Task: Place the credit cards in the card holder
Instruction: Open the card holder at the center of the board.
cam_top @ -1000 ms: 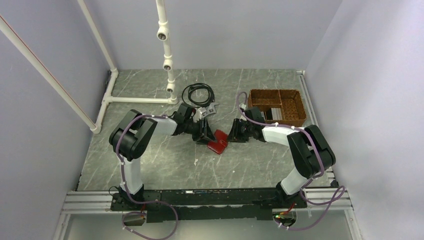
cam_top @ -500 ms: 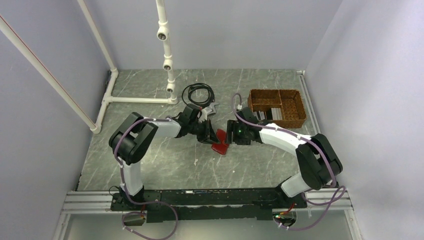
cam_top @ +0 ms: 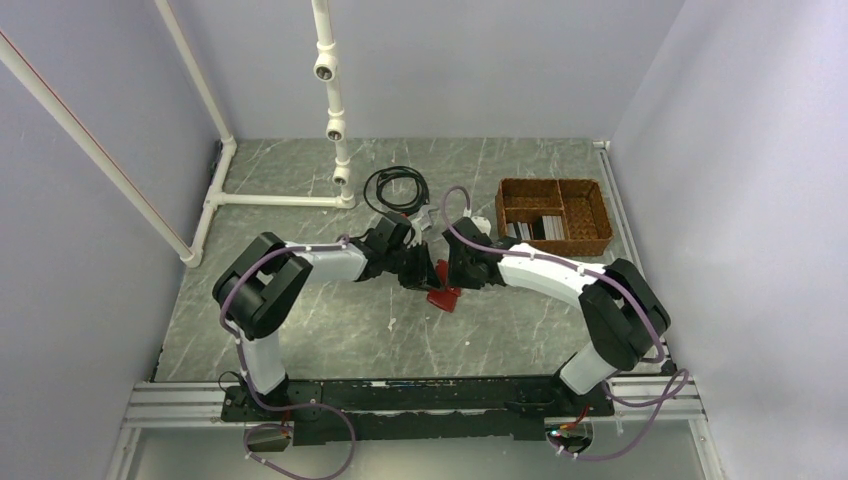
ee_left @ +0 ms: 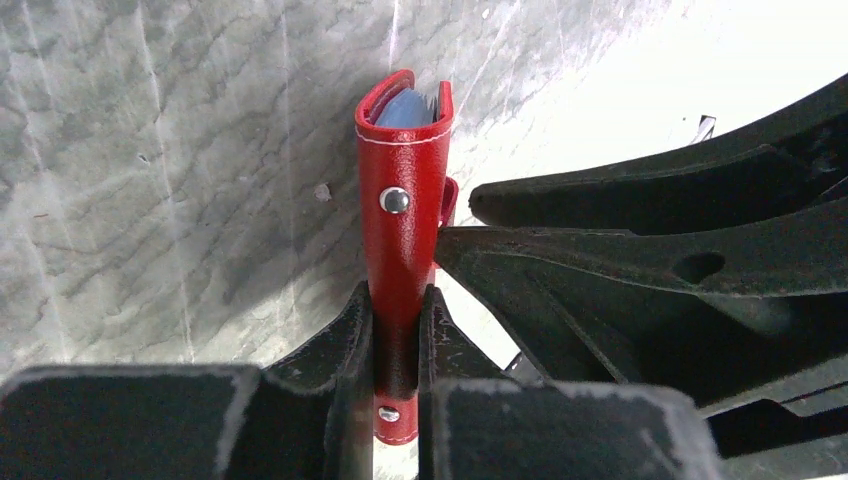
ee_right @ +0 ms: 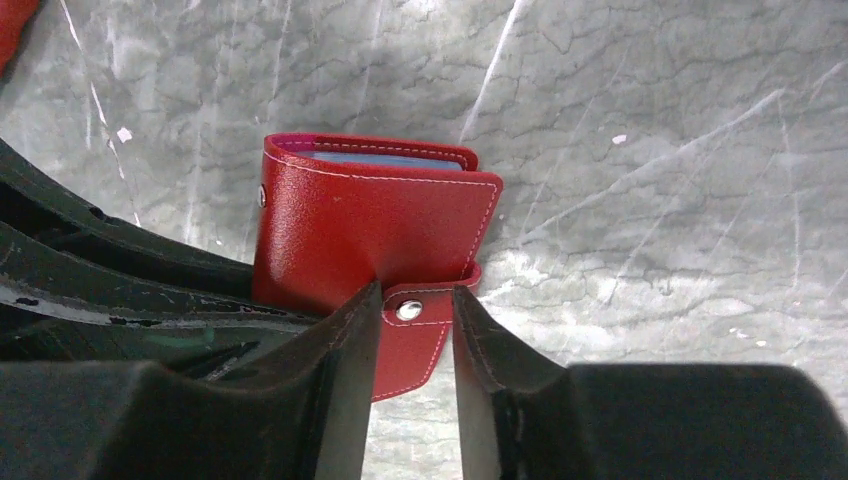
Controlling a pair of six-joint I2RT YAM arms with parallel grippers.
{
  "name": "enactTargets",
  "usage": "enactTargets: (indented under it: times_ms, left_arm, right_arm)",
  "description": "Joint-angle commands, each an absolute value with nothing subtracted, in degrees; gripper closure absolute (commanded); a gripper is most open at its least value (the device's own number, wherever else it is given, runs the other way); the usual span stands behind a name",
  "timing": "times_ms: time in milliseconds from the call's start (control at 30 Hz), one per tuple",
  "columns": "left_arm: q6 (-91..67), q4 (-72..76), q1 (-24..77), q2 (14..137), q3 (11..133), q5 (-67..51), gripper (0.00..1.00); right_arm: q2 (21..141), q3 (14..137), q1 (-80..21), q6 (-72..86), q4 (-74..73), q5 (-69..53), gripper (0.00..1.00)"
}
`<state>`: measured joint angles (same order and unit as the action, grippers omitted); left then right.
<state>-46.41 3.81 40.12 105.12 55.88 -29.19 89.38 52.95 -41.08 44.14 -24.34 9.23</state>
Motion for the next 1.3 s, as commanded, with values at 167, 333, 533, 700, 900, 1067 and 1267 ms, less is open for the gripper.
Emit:
enactTargets:
  times_ms: [167, 333, 533, 700, 900, 1067, 1267]
  left_arm:
    - [-45.2, 0.1, 40.9, 99.7, 55.6, -19.7, 1.00]
    - [-44.8, -1.8, 40.8, 98.9, 55.4, -19.4, 1.00]
    - [-45.2, 1.2, 40.7, 99.2, 54.4, -22.2, 1.00]
    - [-45.5, 2.0, 40.7, 100.1, 55.0, -25.6, 1.00]
    - [-46.1, 2.1, 40.8, 100.5, 54.8, -25.8, 1.00]
    - [-46.2, 1.8, 40.7, 99.8, 54.4, -25.4, 1.00]
    - [-46.2, 2.3, 40.1, 99.7, 54.0, -26.1, 1.00]
  right_arm:
    - [85.9, 48.6, -41.5, 46.2, -25.5, 15.6, 0.95]
    - [82.2, 43.8, -38.6, 44.5, -25.2, 16.2, 1.00]
    - [77.5, 43.5, -38.5, 39.0, -21.8, 12.4, 1.00]
    - [74.5, 42.8, -37.4, 36.2, -16.7, 5.2, 0.56]
    - [79.0, 44.5, -37.0, 35.0, -10.5, -0.8, 0.39]
    - [84.9, 47.6, -37.1, 36.0, -15.9, 4.8, 0.59]
    - [84.9, 44.4, -37.1, 37.0, -14.3, 3.9, 0.65]
